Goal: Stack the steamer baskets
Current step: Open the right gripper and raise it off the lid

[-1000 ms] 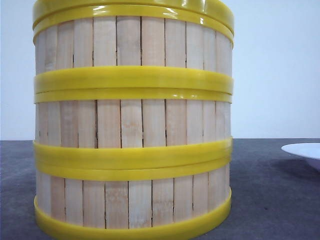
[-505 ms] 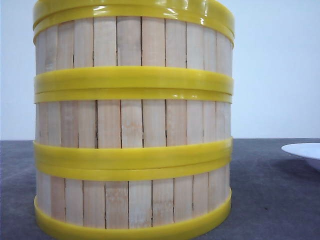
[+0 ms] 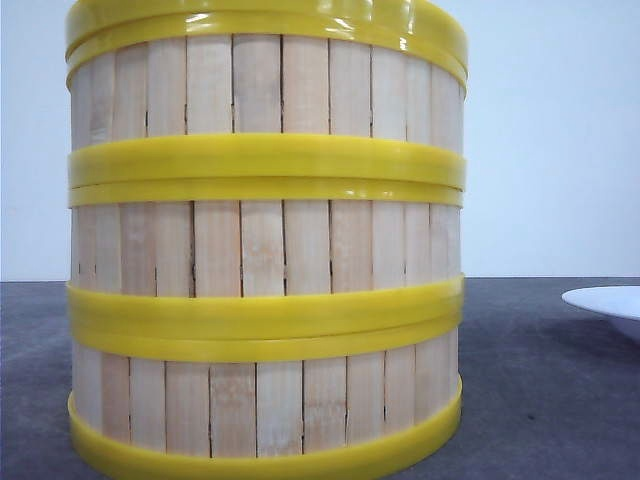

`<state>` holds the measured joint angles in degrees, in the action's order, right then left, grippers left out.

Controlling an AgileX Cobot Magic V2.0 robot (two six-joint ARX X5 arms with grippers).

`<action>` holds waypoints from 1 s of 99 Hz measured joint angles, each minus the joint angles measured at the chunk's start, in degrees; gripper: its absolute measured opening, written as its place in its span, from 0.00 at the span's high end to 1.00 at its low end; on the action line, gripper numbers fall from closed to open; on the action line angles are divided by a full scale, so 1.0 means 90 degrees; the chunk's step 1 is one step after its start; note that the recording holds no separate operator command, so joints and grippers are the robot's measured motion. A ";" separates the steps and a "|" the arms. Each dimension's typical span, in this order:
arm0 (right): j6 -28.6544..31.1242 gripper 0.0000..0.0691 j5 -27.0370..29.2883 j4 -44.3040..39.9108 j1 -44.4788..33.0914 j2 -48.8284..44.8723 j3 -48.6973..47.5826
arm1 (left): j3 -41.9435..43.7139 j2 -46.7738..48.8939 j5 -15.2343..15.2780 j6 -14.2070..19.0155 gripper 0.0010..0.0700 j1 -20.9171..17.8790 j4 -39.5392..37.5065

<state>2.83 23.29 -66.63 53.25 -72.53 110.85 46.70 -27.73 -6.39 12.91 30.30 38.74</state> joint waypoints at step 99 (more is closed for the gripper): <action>0.1401 0.81 0.1226 0.1503 0.0000 0.4158 -0.5469 | 0.0000 0.0000 0.0005 -0.0194 0.73 0.0000 -0.0070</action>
<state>15.44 34.33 -53.10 53.25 -35.11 61.63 46.70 -27.73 -6.35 11.16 30.30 38.11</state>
